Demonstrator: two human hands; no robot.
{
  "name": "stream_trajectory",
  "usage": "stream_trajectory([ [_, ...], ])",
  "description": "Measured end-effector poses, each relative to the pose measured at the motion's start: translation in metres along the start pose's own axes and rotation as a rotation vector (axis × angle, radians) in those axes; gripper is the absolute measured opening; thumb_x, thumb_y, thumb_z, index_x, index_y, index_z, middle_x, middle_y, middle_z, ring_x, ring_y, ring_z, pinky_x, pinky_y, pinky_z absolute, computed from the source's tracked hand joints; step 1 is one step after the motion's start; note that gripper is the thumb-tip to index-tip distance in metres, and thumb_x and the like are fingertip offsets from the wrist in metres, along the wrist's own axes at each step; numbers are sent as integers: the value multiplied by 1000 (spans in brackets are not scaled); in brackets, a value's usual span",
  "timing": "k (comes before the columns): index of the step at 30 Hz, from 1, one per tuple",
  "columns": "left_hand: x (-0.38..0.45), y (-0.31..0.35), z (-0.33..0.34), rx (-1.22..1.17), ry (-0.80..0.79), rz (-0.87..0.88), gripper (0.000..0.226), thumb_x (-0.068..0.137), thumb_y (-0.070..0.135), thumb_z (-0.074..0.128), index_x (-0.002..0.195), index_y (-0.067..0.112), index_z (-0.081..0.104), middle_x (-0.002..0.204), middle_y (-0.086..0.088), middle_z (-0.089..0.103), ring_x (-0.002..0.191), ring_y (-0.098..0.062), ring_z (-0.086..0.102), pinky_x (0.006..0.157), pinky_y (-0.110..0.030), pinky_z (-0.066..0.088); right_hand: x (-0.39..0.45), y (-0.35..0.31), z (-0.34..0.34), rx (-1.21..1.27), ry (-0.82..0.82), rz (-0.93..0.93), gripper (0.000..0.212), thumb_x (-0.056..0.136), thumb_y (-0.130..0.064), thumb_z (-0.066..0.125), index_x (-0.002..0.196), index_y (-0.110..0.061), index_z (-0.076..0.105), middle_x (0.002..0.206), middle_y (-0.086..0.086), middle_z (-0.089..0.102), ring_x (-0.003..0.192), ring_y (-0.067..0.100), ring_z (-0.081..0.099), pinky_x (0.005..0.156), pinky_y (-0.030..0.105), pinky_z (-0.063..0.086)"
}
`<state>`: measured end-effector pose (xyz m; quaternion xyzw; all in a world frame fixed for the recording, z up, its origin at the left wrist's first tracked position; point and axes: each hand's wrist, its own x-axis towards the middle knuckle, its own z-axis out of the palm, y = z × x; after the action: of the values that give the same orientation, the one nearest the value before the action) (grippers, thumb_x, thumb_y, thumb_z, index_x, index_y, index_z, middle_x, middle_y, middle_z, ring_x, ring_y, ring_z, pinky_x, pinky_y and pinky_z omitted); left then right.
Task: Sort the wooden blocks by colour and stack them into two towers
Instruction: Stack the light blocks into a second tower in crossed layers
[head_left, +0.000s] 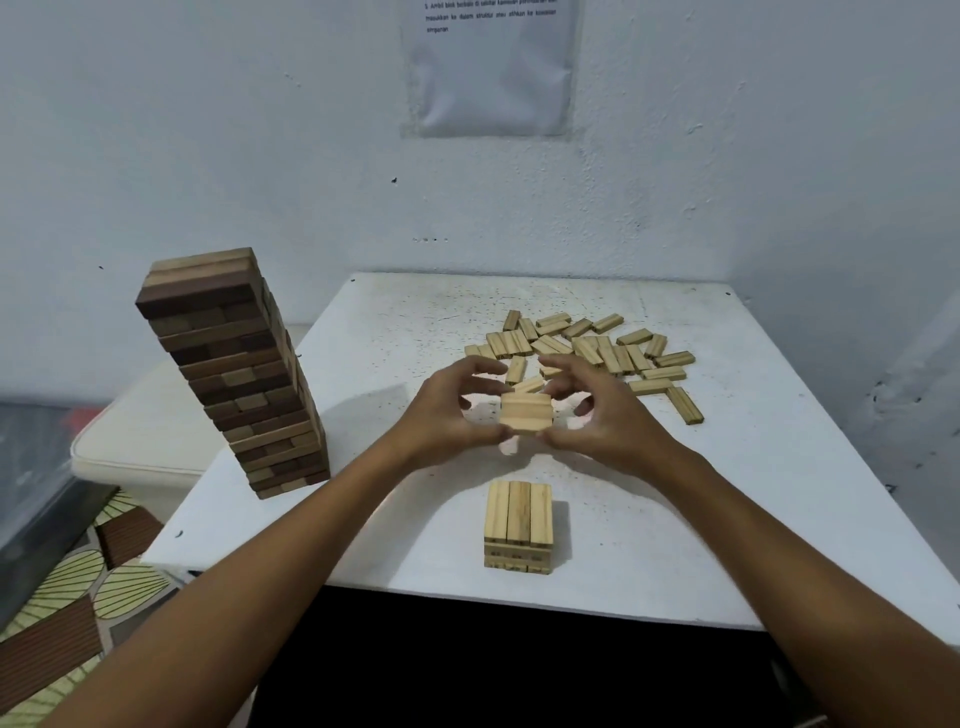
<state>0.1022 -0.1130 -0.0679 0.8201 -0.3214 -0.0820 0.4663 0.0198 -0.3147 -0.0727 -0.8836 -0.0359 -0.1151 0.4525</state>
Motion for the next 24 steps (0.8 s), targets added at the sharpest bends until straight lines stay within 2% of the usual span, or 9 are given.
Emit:
stream_trajectory([
  [4, -17, 17, -11, -117, 24, 35, 59, 57, 30, 82, 111, 25, 59, 107, 5, 72, 109, -8, 63, 87, -34, 48, -15, -21, -4, 85, 47, -21, 72, 68, -16, 85, 128, -37, 50, 104, -9, 64, 105, 6, 58, 82, 27, 46],
  [6, -32, 21, -11, -143, 24, 41, 60, 56, 34, 81, 111, 26, 59, 106, 6, 73, 109, -8, 63, 89, -33, 47, -28, -27, -1, 116, 55, -31, 71, 67, -22, 83, 128, -36, 50, 105, -9, 64, 107, 7, 58, 83, 27, 47],
  [9, -54, 23, -6, -167, 40, 39, 61, 56, 34, 80, 112, 27, 58, 105, 7, 73, 110, -8, 63, 93, -31, 45, -47, -30, 8, 121, 57, -43, 72, 69, -18, 84, 129, -36, 49, 108, -9, 63, 108, 8, 57, 84, 29, 49],
  [14, -82, 14, 6, -183, 67, 47, 58, 59, 32, 79, 113, 33, 57, 107, 6, 71, 112, -13, 62, 101, -40, 43, -68, -30, 23, 107, 58, -48, 72, 70, -18, 84, 126, -41, 45, 107, -13, 61, 106, 6, 55, 84, 27, 50],
  [18, -93, 13, 11, -194, 71, 46, 59, 59, 37, 80, 114, 34, 57, 107, 9, 71, 112, -13, 61, 100, -38, 43, -79, -30, 28, 128, 43, -38, 74, 66, -29, 78, 132, -33, 45, 106, -15, 60, 107, 7, 54, 82, 21, 48],
  [24, -98, 11, 15, -183, 67, 54, 60, 60, 36, 79, 116, 32, 57, 108, 9, 70, 111, -11, 61, 99, -36, 43, -86, -29, 32, 119, 45, -20, 73, 66, -28, 78, 129, -38, 45, 108, -16, 60, 109, 6, 54, 84, 23, 48],
])
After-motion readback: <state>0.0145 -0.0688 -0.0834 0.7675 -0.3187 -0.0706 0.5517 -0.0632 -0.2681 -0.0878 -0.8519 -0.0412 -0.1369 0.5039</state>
